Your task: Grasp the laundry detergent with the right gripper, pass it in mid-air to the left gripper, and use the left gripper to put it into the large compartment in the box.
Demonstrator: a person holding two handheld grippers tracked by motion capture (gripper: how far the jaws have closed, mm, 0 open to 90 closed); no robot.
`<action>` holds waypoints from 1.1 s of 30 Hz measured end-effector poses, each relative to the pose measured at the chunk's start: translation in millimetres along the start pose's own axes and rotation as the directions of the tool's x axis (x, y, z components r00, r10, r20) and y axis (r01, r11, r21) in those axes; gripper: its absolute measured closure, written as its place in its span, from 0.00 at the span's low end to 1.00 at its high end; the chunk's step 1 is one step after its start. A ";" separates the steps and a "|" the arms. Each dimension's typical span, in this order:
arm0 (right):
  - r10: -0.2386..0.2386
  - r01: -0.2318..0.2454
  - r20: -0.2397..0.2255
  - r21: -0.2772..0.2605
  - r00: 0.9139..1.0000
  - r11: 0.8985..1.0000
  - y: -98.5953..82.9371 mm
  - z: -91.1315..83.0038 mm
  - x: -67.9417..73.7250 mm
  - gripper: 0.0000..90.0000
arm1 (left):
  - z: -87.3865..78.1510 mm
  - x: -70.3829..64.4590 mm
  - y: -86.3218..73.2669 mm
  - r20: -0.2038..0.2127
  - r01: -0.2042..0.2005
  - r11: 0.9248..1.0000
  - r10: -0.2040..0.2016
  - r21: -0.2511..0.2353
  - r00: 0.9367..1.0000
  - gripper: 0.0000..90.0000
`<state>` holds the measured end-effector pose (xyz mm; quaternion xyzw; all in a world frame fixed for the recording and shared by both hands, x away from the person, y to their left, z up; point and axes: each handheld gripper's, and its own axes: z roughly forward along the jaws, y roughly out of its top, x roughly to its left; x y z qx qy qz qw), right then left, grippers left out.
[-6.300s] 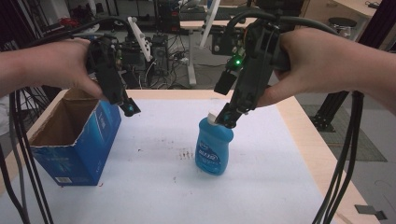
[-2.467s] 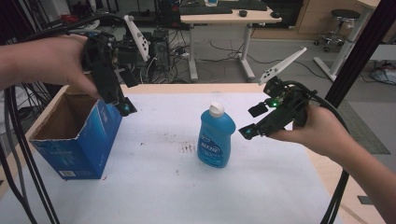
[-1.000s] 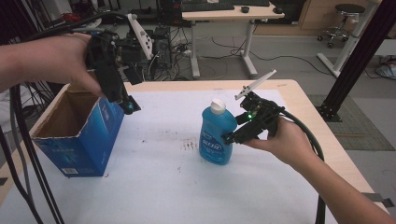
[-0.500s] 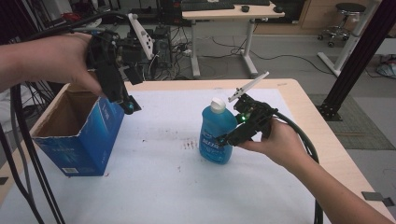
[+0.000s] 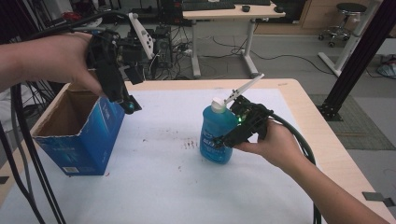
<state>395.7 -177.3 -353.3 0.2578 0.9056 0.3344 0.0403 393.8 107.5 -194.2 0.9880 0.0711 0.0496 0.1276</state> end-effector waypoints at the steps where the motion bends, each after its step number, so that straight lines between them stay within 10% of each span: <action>1: -0.002 0.002 0.000 -0.001 1.000 1.000 0.0 0.3 -0.2 0.18 | 0.0 0.2 -0.1 0.000 -0.001 1.000 0.001 0.001 1.000 0.18; 33: -0.019 0.021 0.043 -0.027 0.999 0.999 -0.9 0.5 1.1 0.39 | 1.8 -1.3 -0.3 0.007 -0.002 1.000 0.002 0.005 1.000 0.18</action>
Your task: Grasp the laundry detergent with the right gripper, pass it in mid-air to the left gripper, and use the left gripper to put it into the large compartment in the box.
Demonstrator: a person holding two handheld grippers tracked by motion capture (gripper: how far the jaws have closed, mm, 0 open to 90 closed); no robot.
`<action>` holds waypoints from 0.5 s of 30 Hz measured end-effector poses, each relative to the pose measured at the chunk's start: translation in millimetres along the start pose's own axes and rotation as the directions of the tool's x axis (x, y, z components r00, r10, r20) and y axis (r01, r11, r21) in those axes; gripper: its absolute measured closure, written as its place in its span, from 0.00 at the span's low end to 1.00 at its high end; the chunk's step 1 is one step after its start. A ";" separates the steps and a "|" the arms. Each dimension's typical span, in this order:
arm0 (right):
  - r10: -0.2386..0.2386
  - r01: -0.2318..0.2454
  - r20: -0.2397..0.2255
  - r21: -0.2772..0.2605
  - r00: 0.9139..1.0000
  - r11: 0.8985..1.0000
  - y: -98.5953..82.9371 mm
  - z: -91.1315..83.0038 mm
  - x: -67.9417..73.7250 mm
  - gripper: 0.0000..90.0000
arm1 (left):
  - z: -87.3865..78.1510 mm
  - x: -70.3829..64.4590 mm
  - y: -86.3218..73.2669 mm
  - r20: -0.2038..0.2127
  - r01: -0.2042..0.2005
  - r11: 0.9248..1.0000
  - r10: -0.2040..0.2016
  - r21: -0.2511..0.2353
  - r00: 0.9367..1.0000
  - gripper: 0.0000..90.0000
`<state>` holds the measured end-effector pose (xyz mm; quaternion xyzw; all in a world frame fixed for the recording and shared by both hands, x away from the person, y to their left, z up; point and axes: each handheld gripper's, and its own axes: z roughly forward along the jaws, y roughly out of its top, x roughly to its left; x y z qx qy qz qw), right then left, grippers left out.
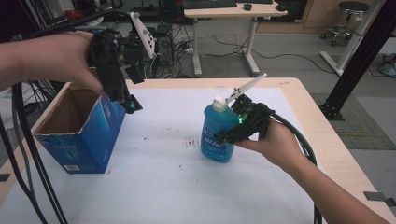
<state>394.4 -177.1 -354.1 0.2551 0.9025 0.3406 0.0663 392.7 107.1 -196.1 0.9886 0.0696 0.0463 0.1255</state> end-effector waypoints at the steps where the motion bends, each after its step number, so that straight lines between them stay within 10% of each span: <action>1: -0.001 0.001 0.003 0.001 1.000 1.000 -0.1 0.1 0.0 0.39 | 0.0 0.1 0.1 -0.001 -0.001 1.000 0.001 0.003 1.000 0.18; 15: -0.011 0.011 -0.004 -0.001 1.000 1.000 -1.4 1.8 -1.3 0.43 | 0.8 0.4 0.7 0.003 -0.004 1.000 0.004 0.002 1.000 0.18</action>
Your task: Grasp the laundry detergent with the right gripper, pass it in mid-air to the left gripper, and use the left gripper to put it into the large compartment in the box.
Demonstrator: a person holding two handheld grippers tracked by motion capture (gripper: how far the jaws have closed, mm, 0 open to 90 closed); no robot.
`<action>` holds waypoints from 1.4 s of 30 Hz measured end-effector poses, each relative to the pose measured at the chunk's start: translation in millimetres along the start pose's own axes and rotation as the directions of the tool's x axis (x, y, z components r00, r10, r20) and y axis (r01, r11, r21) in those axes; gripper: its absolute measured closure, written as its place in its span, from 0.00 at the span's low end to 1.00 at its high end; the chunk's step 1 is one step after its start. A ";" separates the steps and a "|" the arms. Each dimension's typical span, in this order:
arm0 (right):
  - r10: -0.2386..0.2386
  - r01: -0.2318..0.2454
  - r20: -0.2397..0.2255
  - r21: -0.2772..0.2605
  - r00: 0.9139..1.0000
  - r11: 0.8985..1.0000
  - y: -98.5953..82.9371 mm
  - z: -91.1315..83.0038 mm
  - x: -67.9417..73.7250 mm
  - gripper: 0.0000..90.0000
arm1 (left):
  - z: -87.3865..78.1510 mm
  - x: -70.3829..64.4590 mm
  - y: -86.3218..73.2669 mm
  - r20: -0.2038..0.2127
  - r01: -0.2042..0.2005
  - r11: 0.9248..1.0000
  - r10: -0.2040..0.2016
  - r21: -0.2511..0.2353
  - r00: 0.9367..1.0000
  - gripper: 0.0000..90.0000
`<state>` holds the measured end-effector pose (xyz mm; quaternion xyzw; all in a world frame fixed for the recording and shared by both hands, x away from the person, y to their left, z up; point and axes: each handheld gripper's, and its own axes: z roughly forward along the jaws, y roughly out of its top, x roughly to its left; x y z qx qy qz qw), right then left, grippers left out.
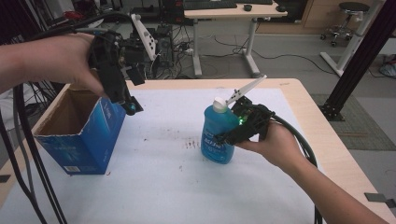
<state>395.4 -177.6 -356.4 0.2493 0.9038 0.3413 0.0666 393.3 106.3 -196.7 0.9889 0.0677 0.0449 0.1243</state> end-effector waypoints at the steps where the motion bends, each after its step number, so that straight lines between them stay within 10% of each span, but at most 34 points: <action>1: 0.001 -0.001 -0.003 -0.001 1.000 1.000 -0.2 0.0 0.0 0.44 | 0.2 -0.2 0.1 0.000 0.002 1.000 -0.002 -0.001 1.000 0.18; 33: -0.082 0.076 -0.113 -0.055 0.990 0.996 -3.4 -8.9 -8.1 0.51 | -0.3 1.1 2.4 0.009 -0.007 1.000 0.007 -0.013 1.000 0.18; 42: -0.146 0.131 -0.187 -0.089 0.972 0.987 18.4 -27.6 -6.7 0.51 | -7.6 2.6 8.6 0.008 -0.019 1.000 0.019 -0.022 1.000 0.18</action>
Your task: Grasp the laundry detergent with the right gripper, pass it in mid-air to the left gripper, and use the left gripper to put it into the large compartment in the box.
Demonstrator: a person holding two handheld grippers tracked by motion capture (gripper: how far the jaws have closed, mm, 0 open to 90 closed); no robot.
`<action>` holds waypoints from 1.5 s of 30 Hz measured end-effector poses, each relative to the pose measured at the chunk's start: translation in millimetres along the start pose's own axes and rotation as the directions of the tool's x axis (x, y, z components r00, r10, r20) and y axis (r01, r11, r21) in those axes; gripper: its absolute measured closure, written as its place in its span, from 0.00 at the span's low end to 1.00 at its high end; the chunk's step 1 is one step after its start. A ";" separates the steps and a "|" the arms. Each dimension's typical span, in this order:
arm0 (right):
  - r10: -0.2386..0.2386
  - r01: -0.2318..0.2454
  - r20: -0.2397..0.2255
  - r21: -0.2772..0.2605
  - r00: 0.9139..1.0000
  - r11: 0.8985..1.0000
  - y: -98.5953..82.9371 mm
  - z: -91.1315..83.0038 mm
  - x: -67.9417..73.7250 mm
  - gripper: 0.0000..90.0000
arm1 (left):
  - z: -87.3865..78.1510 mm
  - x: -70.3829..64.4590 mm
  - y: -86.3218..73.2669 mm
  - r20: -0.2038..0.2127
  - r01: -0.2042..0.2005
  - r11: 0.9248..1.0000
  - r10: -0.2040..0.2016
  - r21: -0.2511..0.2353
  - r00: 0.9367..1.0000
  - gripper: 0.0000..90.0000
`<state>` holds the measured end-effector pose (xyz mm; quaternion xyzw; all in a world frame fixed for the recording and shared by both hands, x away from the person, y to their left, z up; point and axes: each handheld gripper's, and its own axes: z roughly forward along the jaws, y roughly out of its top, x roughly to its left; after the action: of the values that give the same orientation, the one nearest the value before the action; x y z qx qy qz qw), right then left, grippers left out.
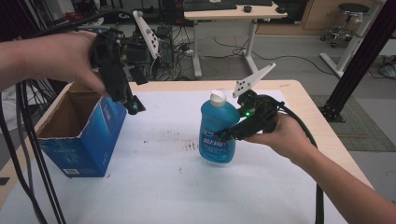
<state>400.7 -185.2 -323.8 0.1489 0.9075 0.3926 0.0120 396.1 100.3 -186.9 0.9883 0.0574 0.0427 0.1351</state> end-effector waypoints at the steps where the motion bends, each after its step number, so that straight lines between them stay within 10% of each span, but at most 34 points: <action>1: -0.009 0.009 -0.010 0.000 1.000 1.000 3.8 -1.9 0.5 0.51 | -1.8 0.4 1.0 0.000 -0.004 1.000 0.004 -0.001 1.000 0.18; 21: -0.133 0.132 -0.147 -0.015 0.980 0.991 62.8 -10.6 13.3 0.51 | -33.3 1.0 26.1 0.045 -0.034 0.997 0.036 -0.064 0.998 0.18; 45: -0.211 0.214 -0.195 -0.005 0.958 0.977 87.3 1.0 29.8 0.51 | -15.4 -14.0 61.7 0.092 -0.089 0.995 0.093 -0.048 0.991 0.18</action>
<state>395.1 -119.6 -259.2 0.0113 0.9183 0.3941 -0.0359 387.0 43.5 -156.3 0.9876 0.0047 0.0037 0.1569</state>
